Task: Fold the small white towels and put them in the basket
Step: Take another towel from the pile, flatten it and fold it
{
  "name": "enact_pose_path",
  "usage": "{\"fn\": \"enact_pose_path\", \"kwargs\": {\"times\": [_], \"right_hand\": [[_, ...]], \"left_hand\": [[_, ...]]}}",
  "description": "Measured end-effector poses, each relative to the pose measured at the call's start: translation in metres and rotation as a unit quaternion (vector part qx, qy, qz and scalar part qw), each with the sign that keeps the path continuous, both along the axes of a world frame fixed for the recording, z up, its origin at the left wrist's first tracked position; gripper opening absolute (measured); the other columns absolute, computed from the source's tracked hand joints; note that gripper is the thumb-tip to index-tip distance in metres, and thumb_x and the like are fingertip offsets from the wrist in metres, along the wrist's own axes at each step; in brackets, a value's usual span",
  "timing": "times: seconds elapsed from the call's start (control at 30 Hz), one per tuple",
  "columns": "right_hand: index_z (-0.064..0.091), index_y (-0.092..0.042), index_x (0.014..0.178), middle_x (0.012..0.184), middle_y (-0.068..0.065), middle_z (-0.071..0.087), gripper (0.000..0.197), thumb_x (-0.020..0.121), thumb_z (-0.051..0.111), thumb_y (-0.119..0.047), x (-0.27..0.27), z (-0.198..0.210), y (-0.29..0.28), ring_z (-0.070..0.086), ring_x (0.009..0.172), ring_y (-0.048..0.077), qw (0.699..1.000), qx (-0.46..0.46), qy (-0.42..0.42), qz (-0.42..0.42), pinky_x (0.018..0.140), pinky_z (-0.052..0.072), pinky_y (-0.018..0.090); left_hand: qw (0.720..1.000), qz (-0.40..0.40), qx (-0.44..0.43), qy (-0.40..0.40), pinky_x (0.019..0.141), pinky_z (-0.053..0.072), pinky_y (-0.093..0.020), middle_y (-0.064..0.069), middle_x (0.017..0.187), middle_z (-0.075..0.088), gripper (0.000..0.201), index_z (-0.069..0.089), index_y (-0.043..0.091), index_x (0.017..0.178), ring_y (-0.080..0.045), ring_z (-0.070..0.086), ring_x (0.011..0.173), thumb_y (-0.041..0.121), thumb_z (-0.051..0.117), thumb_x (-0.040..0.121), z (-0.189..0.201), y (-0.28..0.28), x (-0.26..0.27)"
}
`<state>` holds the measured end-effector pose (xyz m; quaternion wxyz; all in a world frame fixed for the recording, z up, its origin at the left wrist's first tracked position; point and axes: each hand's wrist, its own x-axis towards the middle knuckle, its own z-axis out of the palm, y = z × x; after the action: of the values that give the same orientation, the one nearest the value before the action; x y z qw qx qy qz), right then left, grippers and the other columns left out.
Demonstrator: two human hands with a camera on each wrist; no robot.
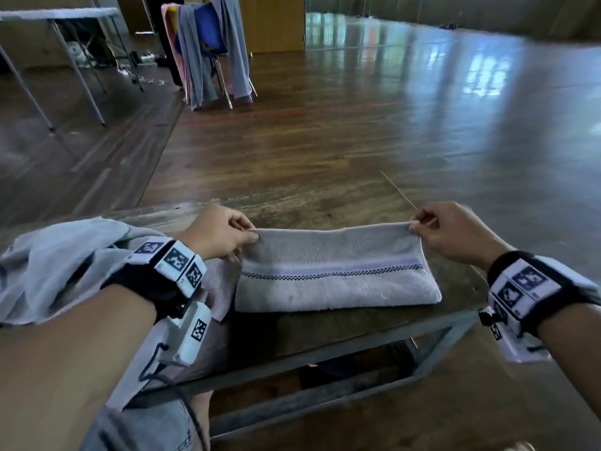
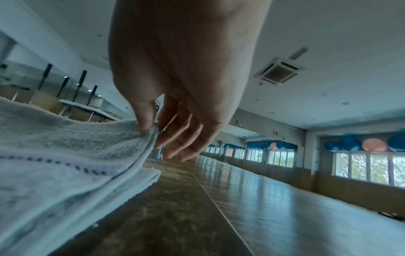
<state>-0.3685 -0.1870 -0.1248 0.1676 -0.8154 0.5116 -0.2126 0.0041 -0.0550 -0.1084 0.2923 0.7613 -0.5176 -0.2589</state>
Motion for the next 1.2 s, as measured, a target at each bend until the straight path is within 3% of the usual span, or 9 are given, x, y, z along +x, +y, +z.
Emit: {"fn": "enact_pose_path", "kwargs": {"times": [0.13,0.37,0.43,0.53,0.67,0.83,0.93,1.1,1.2], "right_hand": [[0.067,-0.026,0.085,0.099,0.003,0.067,0.008,0.09,0.069,-0.032,0.016,-0.011,-0.015,0.062,0.098,0.029,0.997,0.019,0.07,-0.026,0.091,0.051,0.042],[0.058,-0.015,0.124,0.13,0.007,0.061,0.034,0.092,0.069,-0.016,0.027,-0.03,-0.019,0.052,0.124,0.028,0.991,0.068,0.117,0.014,0.103,0.044,0.041],[0.059,-0.018,0.12,0.127,0.006,0.061,0.029,0.093,0.068,-0.018,0.028,-0.028,-0.017,0.051,0.124,0.029,0.987,0.073,0.14,0.004,0.103,0.045,0.044],[0.062,-0.033,0.094,0.112,-0.001,0.064,0.011,0.09,0.071,-0.027,0.024,-0.013,-0.009,0.056,0.104,0.022,0.985,0.056,0.16,-0.021,0.091,0.051,0.043],[0.068,-0.039,0.086,0.099,-0.01,0.057,0.008,0.086,0.075,-0.035,0.018,0.012,0.008,0.054,0.088,0.017,0.992,-0.04,0.103,-0.061,0.077,0.045,0.035],[0.072,-0.027,0.098,0.096,-0.002,0.058,0.013,0.086,0.07,-0.024,0.008,0.043,0.016,0.054,0.088,0.024,0.967,-0.215,-0.084,-0.106,0.075,0.039,0.032],[0.067,-0.029,0.097,0.096,-0.005,0.054,0.015,0.084,0.072,-0.024,0.001,0.051,0.023,0.054,0.09,0.022,0.951,-0.257,-0.135,-0.103,0.075,0.036,0.03],[0.068,-0.03,0.095,0.102,0.002,0.064,0.025,0.08,0.08,-0.016,-0.017,0.026,0.034,0.057,0.098,0.024,0.996,-0.075,0.039,0.002,0.087,0.046,0.038],[0.068,-0.028,0.101,0.104,-0.002,0.069,0.028,0.079,0.084,-0.024,-0.024,0.008,0.039,0.062,0.092,0.012,0.982,0.111,0.145,0.043,0.084,0.044,0.027]], "left_hand": [[0.999,-0.007,0.006,-0.043,0.04,0.05,-0.027,0.006,0.05,0.066,0.009,0.07,0.014,0.08,-0.01,0.058,0.036,0.013,0.075,0.086,-0.014,-0.013,-0.006],[0.981,-0.07,0.095,-0.156,0.053,0.05,-0.026,-0.002,0.077,0.072,0.017,0.069,0.011,0.101,-0.008,0.057,0.038,0.018,0.074,0.087,-0.019,-0.017,-0.014],[0.976,-0.068,0.096,-0.182,0.057,0.049,-0.025,-0.004,0.088,0.074,0.018,0.071,0.011,0.102,-0.005,0.056,0.042,0.02,0.075,0.087,-0.018,-0.016,-0.016],[0.98,-0.069,0.086,-0.168,0.051,0.056,-0.03,-0.006,0.072,0.074,0.009,0.077,0.006,0.09,-0.012,0.063,0.043,0.012,0.077,0.084,-0.01,-0.013,-0.018],[0.977,-0.065,-0.023,-0.201,0.069,0.058,-0.034,0.003,0.075,0.074,0.008,0.082,0.017,0.085,-0.011,0.067,0.068,0.016,0.082,0.077,0.012,-0.009,-0.017],[0.939,-0.042,-0.283,-0.191,0.066,0.043,-0.007,0.006,0.091,0.069,0.016,0.078,0.019,0.093,-0.001,0.059,0.074,0.015,0.082,0.078,0.046,-0.003,-0.014],[0.919,-0.048,-0.35,-0.178,0.068,0.04,-0.003,0.01,0.09,0.065,0.027,0.075,0.02,0.097,0.008,0.056,0.076,0.008,0.083,0.074,0.054,0.008,-0.012],[0.966,-0.148,-0.144,-0.157,0.06,0.041,-0.008,0.011,0.081,0.068,0.024,0.075,0.025,0.087,0.008,0.057,0.066,0.012,0.087,0.071,0.033,0.023,-0.01],[0.973,-0.192,0.018,-0.127,0.054,0.042,-0.008,0.009,0.066,0.071,0.019,0.076,0.023,0.083,0.007,0.059,0.056,0.02,0.089,0.07,0.013,0.024,-0.01]]}}
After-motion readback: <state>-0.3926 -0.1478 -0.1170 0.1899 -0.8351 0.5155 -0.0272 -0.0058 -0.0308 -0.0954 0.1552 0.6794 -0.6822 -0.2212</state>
